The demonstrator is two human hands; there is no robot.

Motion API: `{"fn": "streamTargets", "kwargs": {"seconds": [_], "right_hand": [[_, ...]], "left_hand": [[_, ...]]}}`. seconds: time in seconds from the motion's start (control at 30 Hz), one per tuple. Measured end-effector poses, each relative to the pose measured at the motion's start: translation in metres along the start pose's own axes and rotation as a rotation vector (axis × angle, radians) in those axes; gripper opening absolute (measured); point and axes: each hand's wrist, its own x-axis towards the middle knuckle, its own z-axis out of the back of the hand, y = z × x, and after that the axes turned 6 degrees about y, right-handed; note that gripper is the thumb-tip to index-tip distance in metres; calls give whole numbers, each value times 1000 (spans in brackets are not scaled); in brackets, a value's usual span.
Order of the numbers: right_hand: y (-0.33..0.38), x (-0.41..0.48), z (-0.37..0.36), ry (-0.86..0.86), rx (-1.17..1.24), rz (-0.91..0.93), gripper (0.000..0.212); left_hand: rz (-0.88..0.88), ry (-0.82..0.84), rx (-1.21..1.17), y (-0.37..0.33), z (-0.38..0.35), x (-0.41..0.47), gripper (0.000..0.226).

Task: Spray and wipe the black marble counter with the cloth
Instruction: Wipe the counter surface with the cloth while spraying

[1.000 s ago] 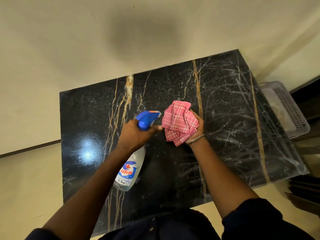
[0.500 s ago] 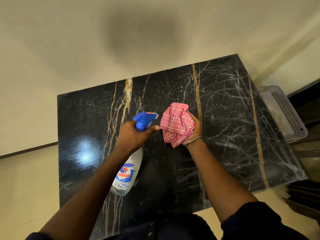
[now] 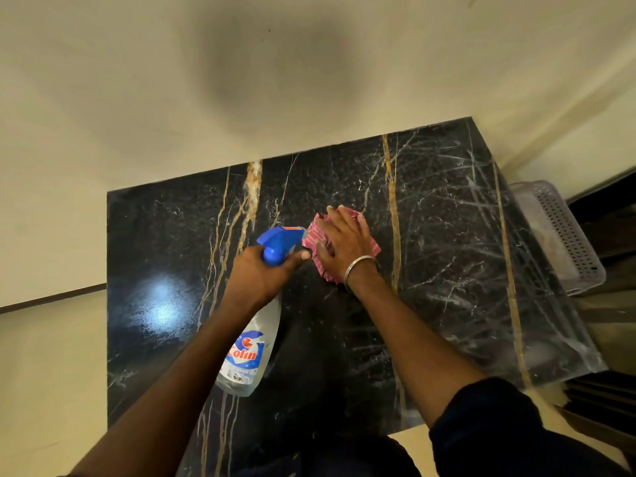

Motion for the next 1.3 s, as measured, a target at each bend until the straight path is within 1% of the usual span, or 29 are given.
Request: {"fn": "streamTargets", "kwargs": {"seconds": [0.07,0.1,0.2,0.37,0.43,0.5,0.57,0.63,0.7,0.83,0.9,1.0,1.1,1.17,1.3], "right_hand": [[-1,1,-10,102,-91,7,61],[-2,2,-14,124,-125,13,63],[-2,1,-24,93,-179,-11,66],[16,2,-32,29,-153,-95,69],[21,3,-36,33,-152,-71,68],[20,5,-36,46,-164,-16,67],[11,6,-31,68,-162,50,66],[-4,4,-26,58,-167,64,64],[-24,1,-21,25,-170,-12,64],[-50,-2,-14,-28,-222,-160,64],[-43,-1,-15,-33,-199,-220,64],[-12,1,-24,-44,-98,-298,67],[21,2,-34,-1,-61,-211,68],[30,2,-35,15,-62,-156,68],[9,-2,-29,32,-135,-23,64]], "left_hand": [[4,-8,-9,0,1,2,35],[7,-10,-12,0,2,3,35],[2,-16,-9,0,5,5,34],[7,-40,20,4,9,12,34],[15,-48,34,4,10,15,37],[12,-46,43,3,9,16,34],[2,-32,36,1,8,18,32],[-5,-22,19,1,7,20,36],[6,-21,1,1,6,21,41],[19,-13,-38,-2,6,25,37],[20,-25,-43,-2,7,27,37],[41,-46,-33,0,10,28,35],[36,-46,-12,3,12,28,32],[31,-42,-12,4,13,27,29],[40,-53,-47,6,15,27,30]]}}
